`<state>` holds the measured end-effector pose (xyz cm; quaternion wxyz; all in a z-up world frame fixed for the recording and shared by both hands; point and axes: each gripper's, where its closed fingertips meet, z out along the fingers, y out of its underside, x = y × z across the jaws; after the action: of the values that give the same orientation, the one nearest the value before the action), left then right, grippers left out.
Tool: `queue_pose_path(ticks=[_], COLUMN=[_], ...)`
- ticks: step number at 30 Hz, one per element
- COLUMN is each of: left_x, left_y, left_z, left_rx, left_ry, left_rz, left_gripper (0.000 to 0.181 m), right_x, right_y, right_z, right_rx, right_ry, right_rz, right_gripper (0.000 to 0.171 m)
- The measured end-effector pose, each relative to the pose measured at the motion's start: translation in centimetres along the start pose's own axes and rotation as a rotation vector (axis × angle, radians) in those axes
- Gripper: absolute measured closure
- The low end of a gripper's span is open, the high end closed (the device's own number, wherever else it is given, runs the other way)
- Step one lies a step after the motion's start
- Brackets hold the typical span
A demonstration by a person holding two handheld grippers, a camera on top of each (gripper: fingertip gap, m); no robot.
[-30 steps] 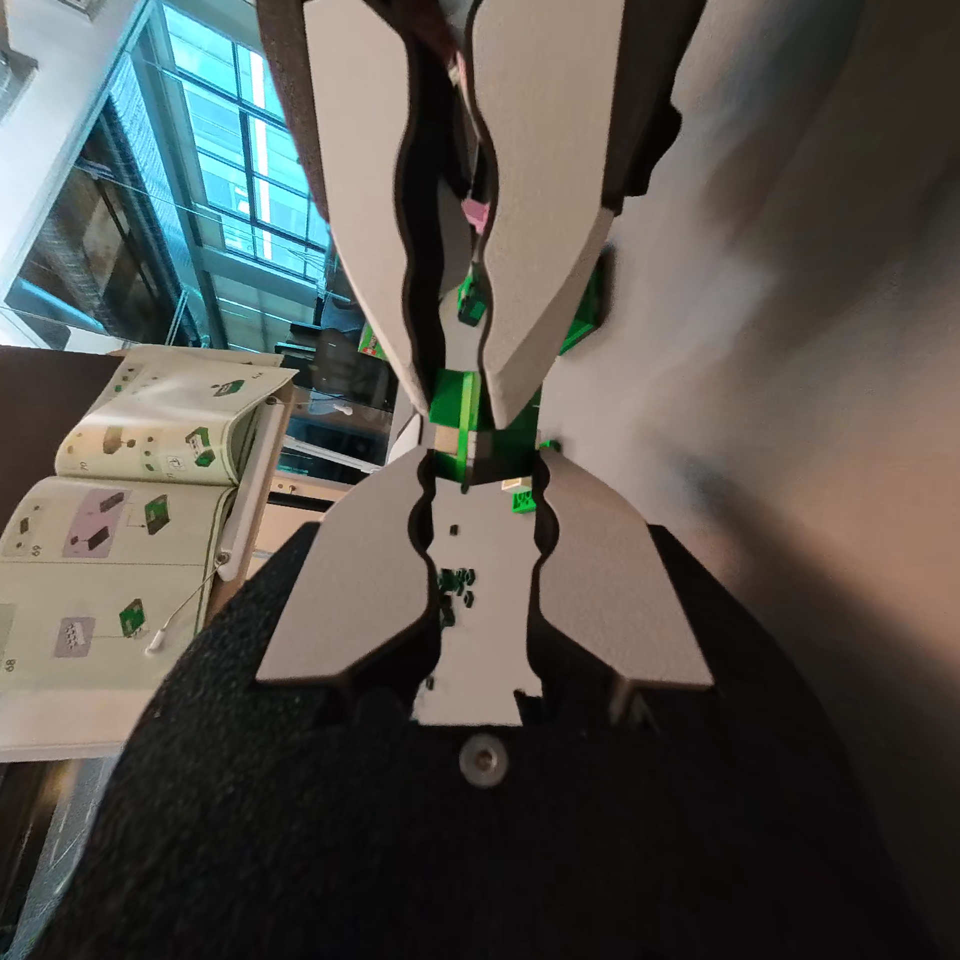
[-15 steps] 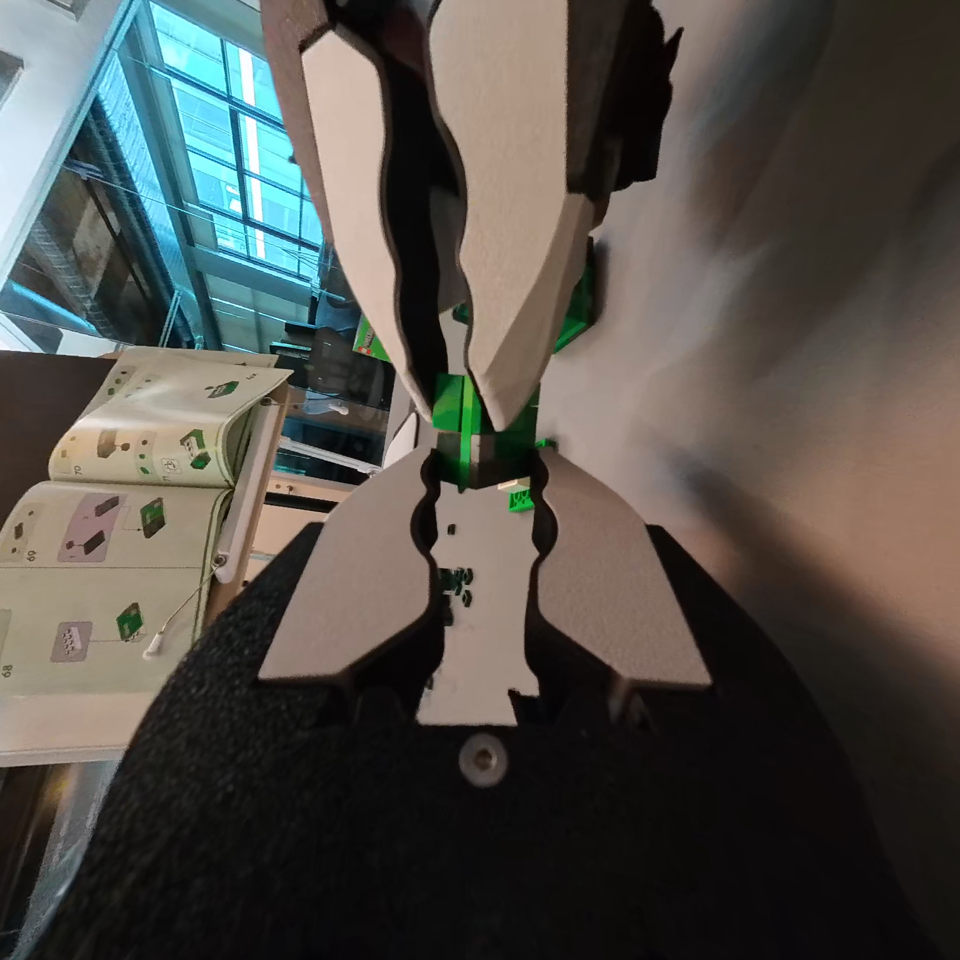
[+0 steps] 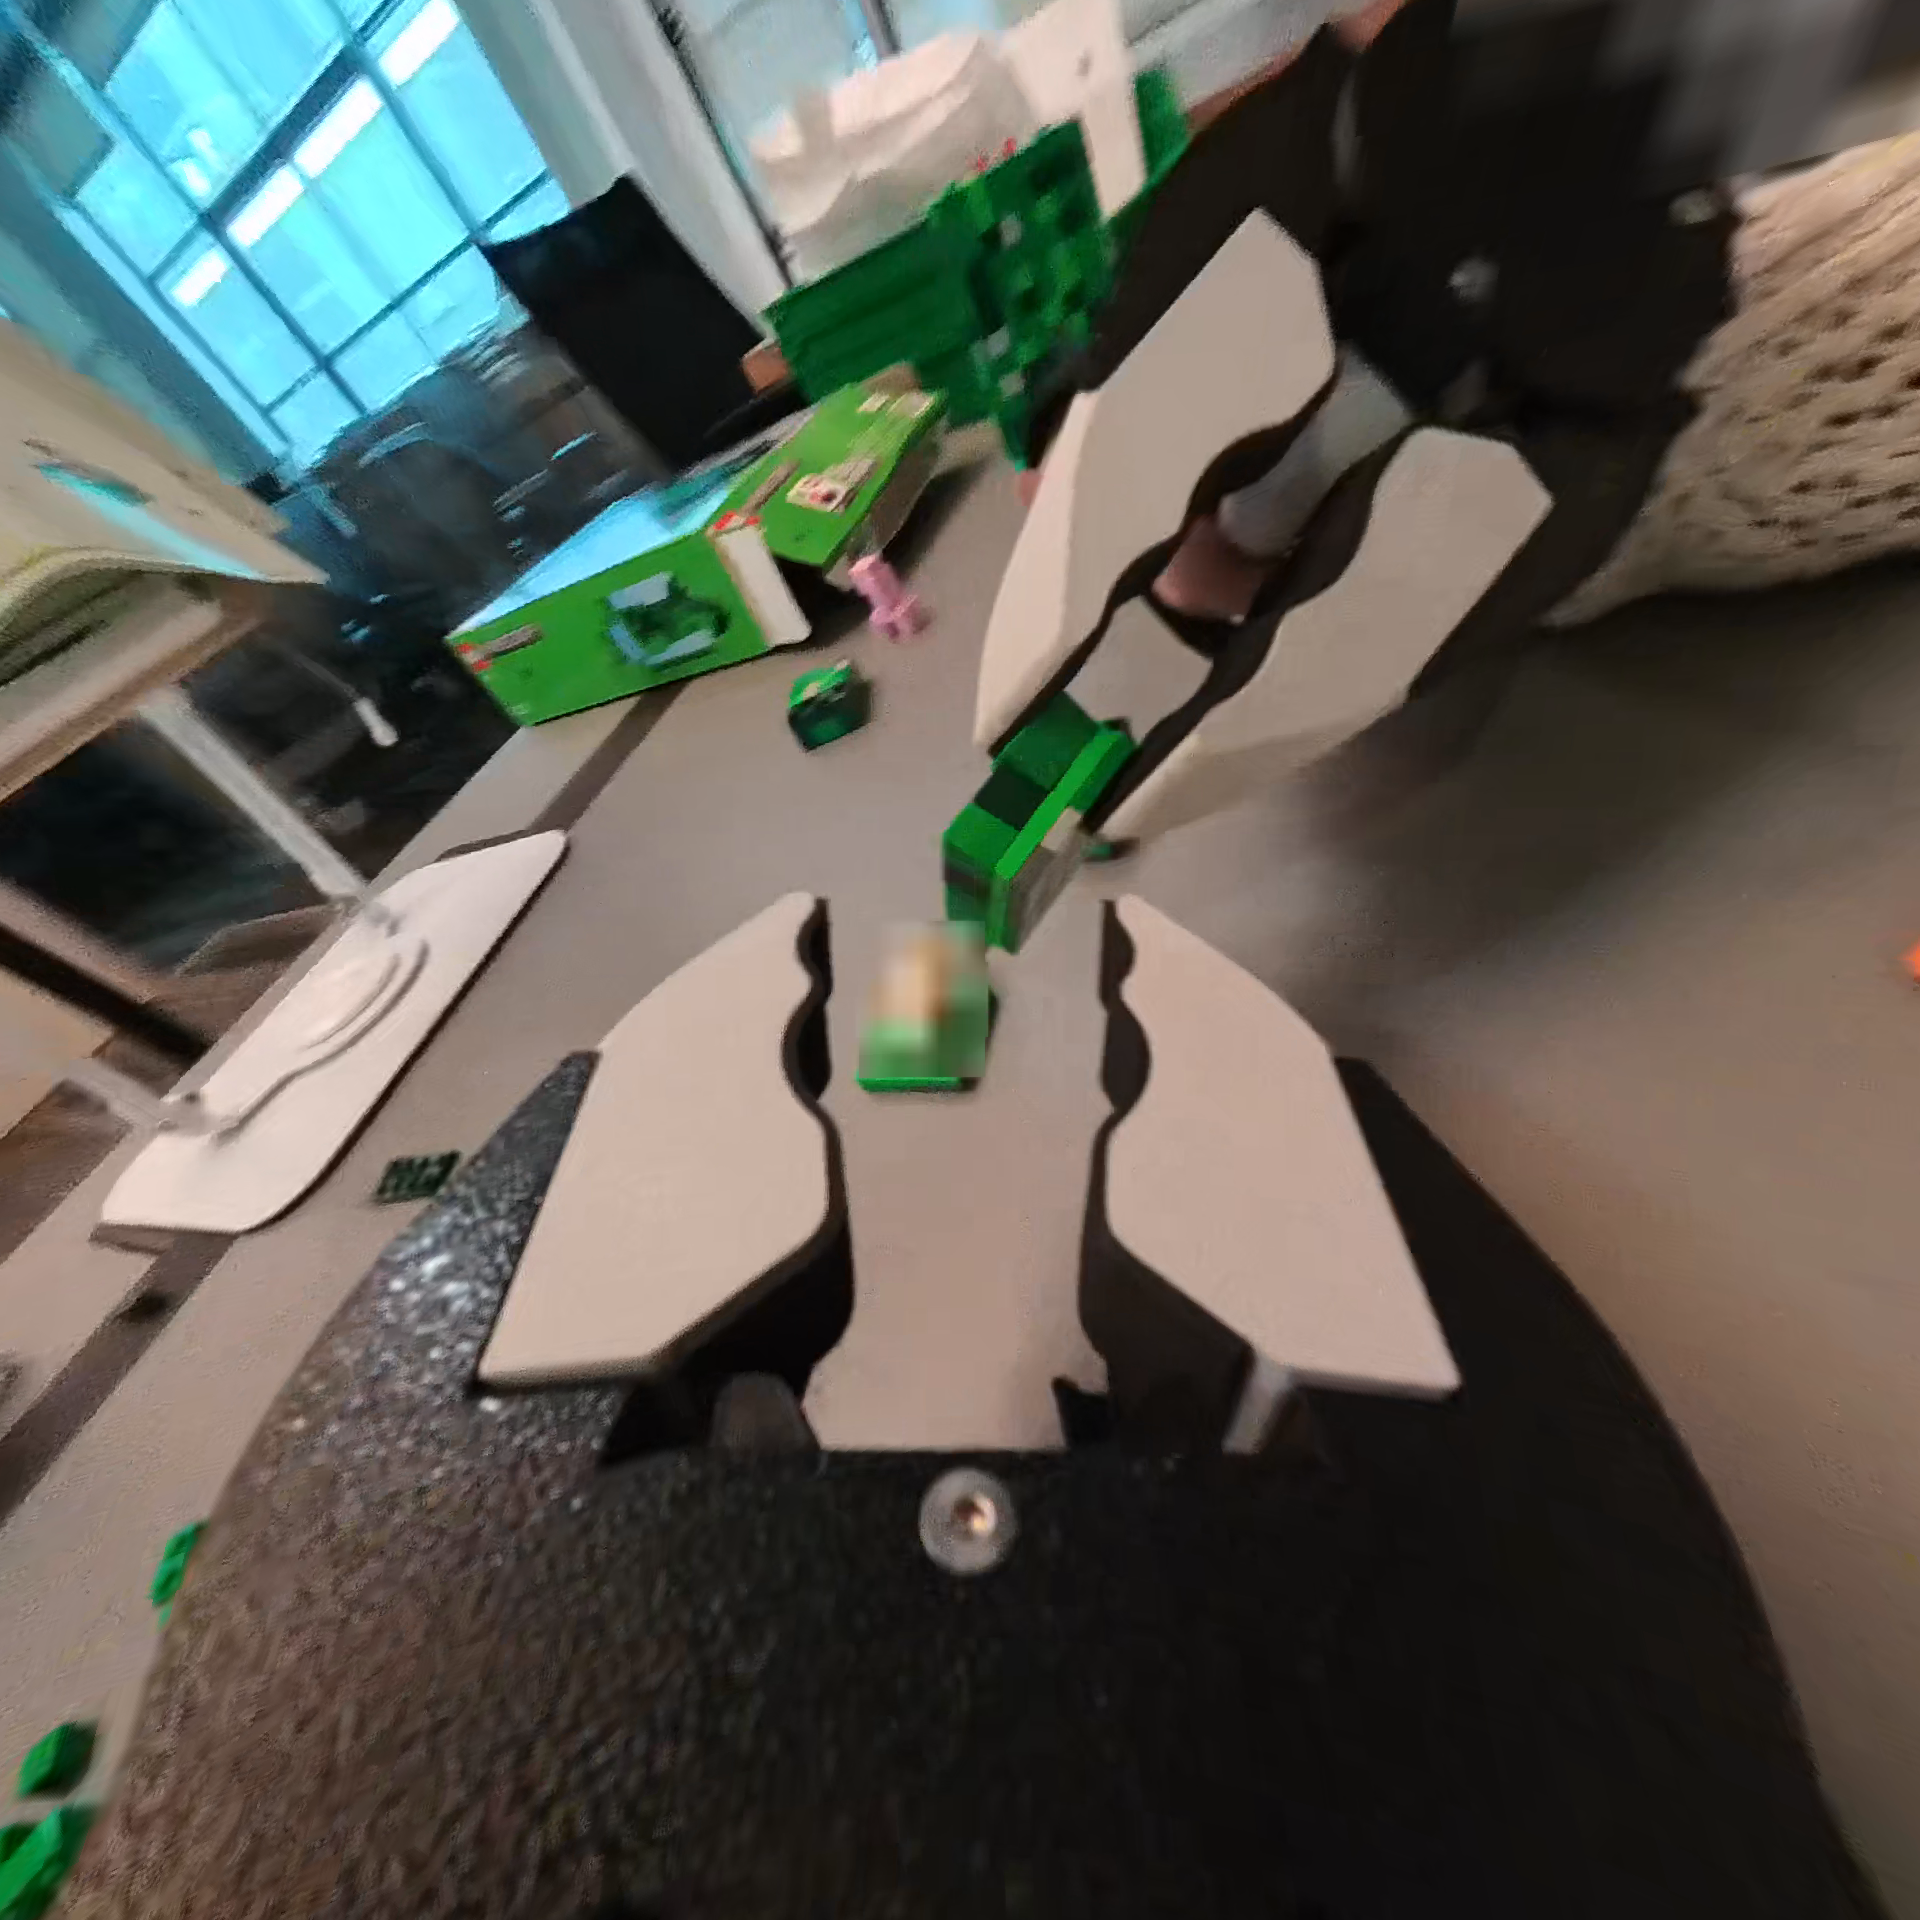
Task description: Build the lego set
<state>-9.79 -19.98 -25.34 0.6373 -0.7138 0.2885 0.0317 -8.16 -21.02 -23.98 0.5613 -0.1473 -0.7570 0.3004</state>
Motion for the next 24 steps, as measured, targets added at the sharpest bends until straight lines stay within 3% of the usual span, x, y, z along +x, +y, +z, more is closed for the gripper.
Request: queue_pose_path(ticks=[2,6,16,24], left_x=[0.1,1.7,2.2,4.1], left_y=[-0.4,-0.5,-1.5,0.3], left_z=[-0.4,0.5,0.5,0.9], left_rx=[0.032,-0.003,0.024,-0.060], left_ry=[-0.006,-0.019,-0.078,0.081], left_rz=[0.094,0.251,0.414,0.349], left_gripper=[0.129,0.144,0.158,0.163], right_x=[-0.2,-0.4,-0.9,-3.2], right_y=[-0.7,-1.7,-2.5,-2.2], right_z=[-0.5,-1.0,-1.6,-1.2], right_rx=[0.071,0.157,0.151,0.033], right_ry=[-0.056,-0.112,-0.207,-0.232], right_rz=[0.103,0.193,0.318,-0.003], right_gripper=[0.153,0.153,0.152,0.152])
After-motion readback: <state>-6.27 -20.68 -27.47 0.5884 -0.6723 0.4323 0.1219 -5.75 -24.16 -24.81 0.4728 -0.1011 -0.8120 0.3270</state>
